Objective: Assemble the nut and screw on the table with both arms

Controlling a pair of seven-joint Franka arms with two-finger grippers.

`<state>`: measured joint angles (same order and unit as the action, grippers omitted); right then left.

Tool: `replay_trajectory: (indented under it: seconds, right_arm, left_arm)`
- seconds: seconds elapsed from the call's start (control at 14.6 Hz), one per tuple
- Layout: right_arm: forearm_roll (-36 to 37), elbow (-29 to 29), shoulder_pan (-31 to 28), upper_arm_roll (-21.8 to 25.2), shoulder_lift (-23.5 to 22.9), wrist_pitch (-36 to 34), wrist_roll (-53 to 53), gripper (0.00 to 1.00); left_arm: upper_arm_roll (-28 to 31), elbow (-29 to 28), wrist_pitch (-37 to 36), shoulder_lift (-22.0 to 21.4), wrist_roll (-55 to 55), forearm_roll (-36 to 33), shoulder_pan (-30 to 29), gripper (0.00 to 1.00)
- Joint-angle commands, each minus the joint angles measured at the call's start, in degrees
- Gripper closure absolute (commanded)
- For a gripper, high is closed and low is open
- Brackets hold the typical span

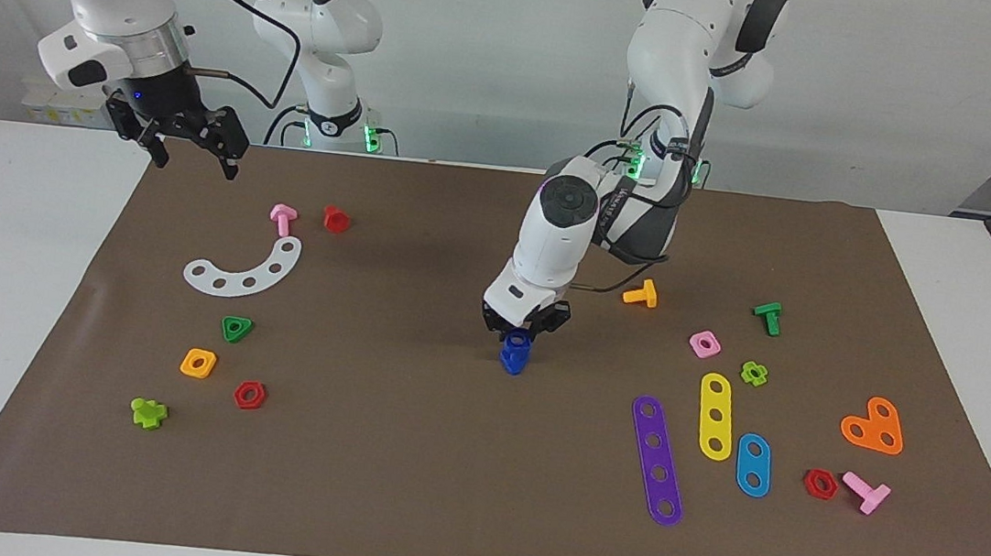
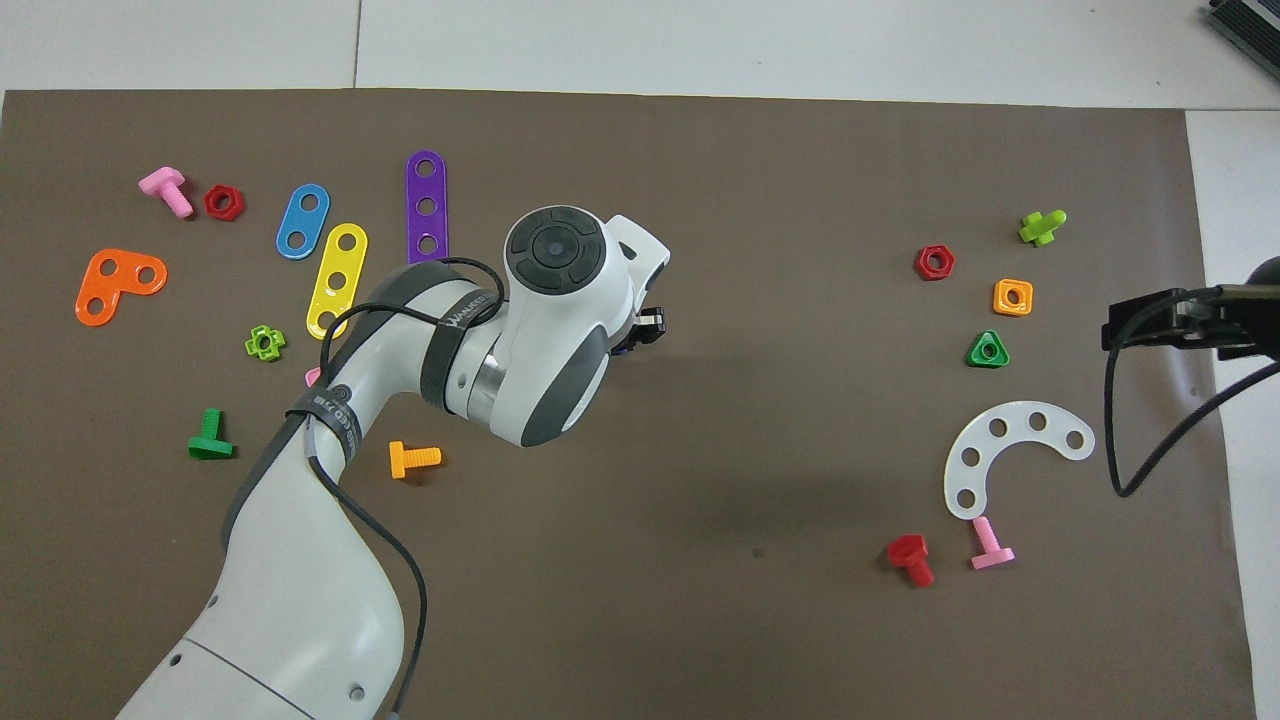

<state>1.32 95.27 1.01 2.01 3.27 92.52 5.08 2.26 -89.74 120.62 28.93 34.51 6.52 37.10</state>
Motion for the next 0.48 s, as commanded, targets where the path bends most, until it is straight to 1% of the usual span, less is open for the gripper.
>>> replay_trajectory:
  seconds: [0.0, 0.41]
  right_arm:
    - [-0.71, 0.79, -0.30, -0.25, 1.04, -0.41, 0.46, 0.00]
    - [-0.62, 0.79, -0.30, -0.25, 1.04, -0.41, 0.46, 0.00]
  left_arm:
    - [0.81, 3.78, -2.49, 1.56, 1.25, -0.01, 0.25, 0.59]
    - [0.81, 3.70, -1.61, 1.65, 1.61, -0.19, 0.08, 0.59]
